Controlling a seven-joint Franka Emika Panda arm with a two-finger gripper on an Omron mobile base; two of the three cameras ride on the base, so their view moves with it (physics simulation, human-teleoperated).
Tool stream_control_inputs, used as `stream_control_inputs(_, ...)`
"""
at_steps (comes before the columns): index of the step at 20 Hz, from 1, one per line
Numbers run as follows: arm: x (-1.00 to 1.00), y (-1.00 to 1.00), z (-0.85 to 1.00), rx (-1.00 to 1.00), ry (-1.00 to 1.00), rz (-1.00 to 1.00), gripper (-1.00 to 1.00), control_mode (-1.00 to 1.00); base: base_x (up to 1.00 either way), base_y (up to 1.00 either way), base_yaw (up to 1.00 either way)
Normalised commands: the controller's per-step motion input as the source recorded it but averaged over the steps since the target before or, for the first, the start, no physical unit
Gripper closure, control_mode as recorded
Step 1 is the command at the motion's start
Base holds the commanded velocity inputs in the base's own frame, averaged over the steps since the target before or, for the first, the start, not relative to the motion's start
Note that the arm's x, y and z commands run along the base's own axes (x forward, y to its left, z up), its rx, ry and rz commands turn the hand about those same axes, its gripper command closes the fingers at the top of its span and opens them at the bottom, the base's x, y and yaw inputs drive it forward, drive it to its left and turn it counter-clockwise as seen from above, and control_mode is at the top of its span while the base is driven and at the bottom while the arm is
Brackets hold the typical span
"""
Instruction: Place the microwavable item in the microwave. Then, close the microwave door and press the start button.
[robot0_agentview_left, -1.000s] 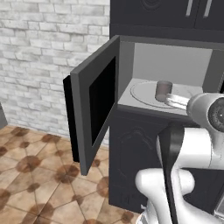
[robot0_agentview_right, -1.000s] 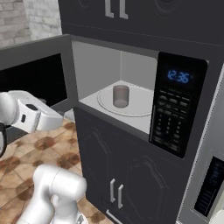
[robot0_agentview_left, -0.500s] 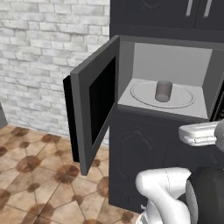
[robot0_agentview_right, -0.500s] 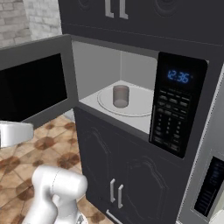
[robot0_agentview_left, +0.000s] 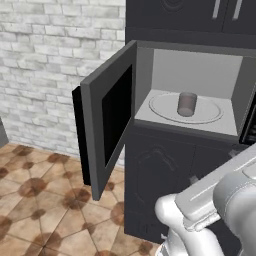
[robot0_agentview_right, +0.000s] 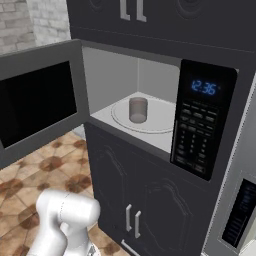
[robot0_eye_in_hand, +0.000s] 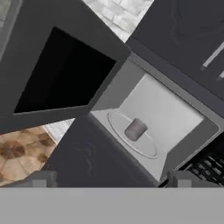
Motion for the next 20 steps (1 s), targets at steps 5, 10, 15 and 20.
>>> stream_control_inputs(5,0.01,1.0,-0.32,-0.49,0.02,0.07,-1.0,-1.0,0.0,0.0,0.0)
stream_control_inputs(10,0.06,1.0,-0.46,-0.46,0.04,0.02,-1.0,-1.0,0.0,0.0,0.0)
stream_control_inputs(15,0.39,1.0,-0.63,-0.4,0.1,0.03,-1.0,-1.0,0.0,0.0,0.0)
stream_control_inputs(20,0.84,0.89,-0.63,-0.31,0.18,0.02,-1.0,-1.0,0.0,0.0,0.0)
